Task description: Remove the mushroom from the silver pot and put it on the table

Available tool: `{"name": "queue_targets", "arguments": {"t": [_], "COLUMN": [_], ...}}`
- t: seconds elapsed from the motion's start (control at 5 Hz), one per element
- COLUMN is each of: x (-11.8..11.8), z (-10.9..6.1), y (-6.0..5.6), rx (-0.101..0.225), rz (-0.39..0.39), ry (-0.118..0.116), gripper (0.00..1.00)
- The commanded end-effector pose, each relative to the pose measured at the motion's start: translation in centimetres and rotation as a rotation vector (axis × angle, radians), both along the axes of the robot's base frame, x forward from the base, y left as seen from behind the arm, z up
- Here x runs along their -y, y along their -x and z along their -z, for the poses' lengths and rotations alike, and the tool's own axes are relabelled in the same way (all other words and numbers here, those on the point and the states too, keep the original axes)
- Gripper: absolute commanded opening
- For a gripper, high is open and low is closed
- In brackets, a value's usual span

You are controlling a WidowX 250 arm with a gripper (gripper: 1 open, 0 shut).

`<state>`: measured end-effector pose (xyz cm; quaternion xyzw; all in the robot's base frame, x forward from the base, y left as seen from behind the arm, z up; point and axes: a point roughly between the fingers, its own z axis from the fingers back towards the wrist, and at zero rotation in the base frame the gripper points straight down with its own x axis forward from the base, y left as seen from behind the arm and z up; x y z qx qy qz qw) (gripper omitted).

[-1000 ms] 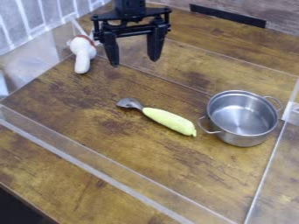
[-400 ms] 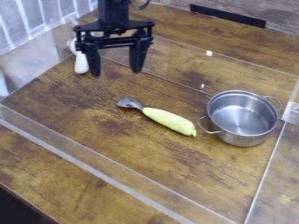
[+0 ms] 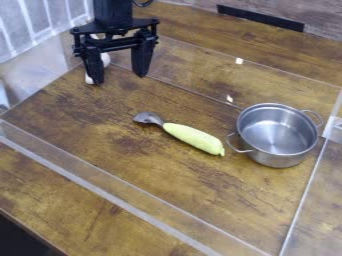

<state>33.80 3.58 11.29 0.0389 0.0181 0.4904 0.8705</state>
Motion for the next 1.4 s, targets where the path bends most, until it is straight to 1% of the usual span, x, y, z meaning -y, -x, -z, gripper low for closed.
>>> {"name": "queue_targets", "arguments": {"t": [0.0,0.2,0.4,0.6,0.8,1.0,1.2], "x": [-2.6,-4.2,-5.0,-5.5,-5.4,-4.9,-4.1], "z": [-1.9,-1.6,-0.6,0.4,1.7,2.6,1.6], "y": [-0.8,-1.2,-2.4,-3.4,-3.7,-4.0,-5.0], "rx": [0.091,0.11,0.12,0.12,0.121,0.127,0.144], "rz": [-0.055,-0.093,-0.175,-0.244,-0.283,-0.318,-0.315], "ry": [0.007,0.03,0.035,0.042,0.045,0.05,0.061], "gripper": [1.0,1.0,1.0,1.0,1.0,1.0,1.0]}}
